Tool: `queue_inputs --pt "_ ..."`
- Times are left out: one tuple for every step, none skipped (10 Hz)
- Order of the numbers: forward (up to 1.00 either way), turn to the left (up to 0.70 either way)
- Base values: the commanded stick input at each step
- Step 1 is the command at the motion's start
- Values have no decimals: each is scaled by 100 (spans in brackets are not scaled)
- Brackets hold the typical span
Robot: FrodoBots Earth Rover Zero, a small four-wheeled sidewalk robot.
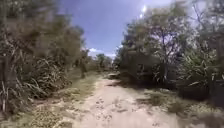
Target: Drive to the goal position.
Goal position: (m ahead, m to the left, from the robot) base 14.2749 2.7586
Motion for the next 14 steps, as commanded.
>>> queue_inputs --pt "70 0" --pt "70 0" --pt "70 0" --pt "70 0" --pt "70 0" --pt "70 0" --pt "70 0" --pt "70 0" --pt "70 0" --pt "70 0" --pt "70 0" --pt "70 0" --pt "70 0" --pt "70 0"
